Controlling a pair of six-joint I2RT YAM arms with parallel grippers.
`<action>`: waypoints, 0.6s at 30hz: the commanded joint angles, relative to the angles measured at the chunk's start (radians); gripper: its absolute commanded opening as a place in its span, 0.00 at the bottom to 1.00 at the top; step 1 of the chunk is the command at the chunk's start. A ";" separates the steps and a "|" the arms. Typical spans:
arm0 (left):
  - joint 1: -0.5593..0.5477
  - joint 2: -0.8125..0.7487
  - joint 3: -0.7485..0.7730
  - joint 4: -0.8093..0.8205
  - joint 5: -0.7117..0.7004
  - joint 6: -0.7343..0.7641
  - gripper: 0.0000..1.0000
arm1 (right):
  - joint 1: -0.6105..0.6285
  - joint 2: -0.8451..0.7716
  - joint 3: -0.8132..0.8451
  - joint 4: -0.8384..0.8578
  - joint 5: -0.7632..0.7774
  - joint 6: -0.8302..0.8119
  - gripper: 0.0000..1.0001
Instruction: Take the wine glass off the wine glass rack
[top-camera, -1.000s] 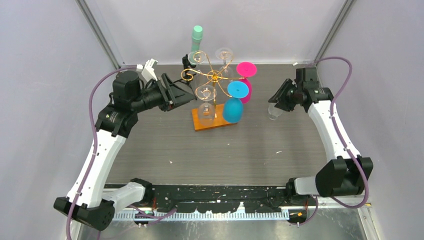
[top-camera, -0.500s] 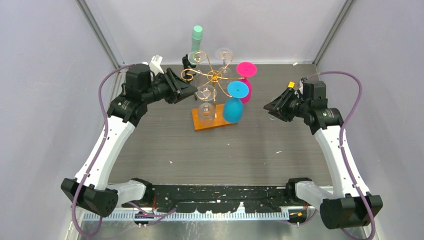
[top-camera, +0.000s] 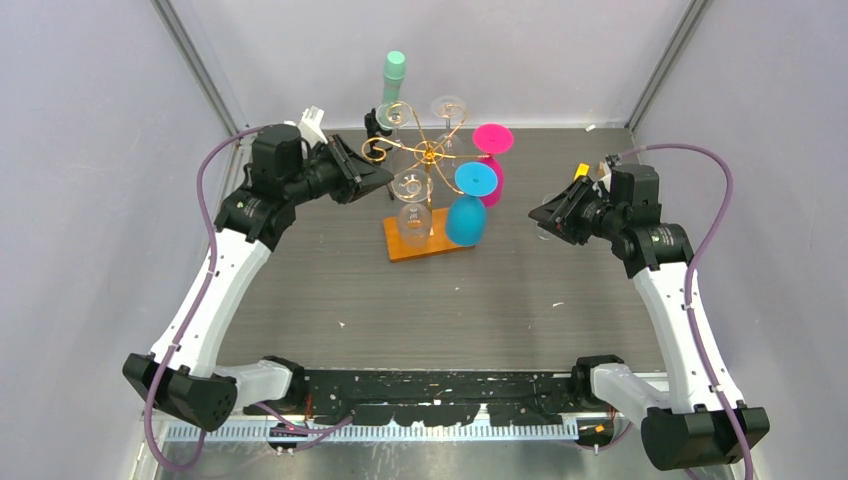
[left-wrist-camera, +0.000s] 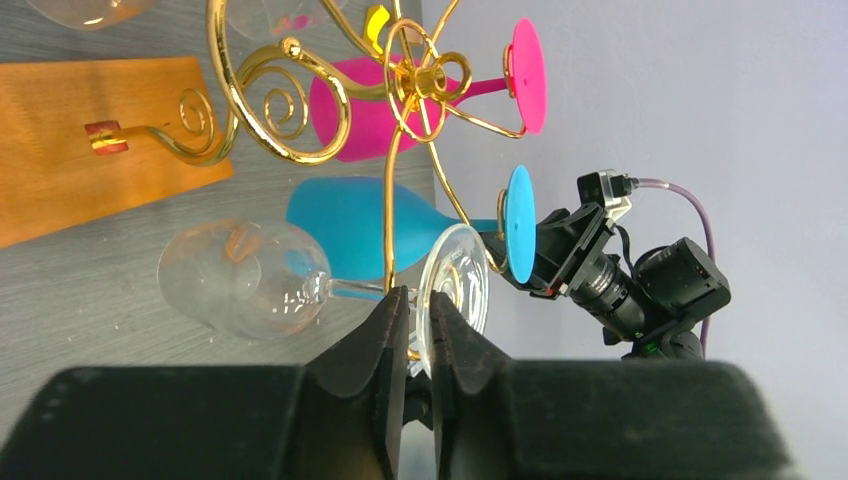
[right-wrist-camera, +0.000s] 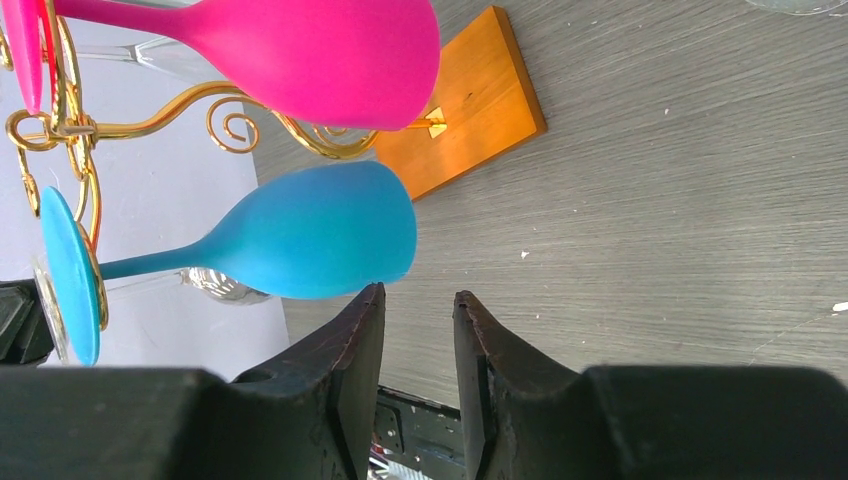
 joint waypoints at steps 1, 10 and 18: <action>-0.007 -0.005 0.049 0.043 0.018 -0.012 0.12 | 0.004 -0.003 -0.001 0.039 0.001 0.007 0.36; -0.015 -0.011 0.034 0.036 0.047 -0.038 0.15 | 0.005 0.019 -0.018 0.054 -0.006 0.018 0.36; -0.025 -0.012 0.060 -0.014 0.100 -0.054 0.26 | 0.004 0.023 -0.042 0.076 -0.026 0.037 0.36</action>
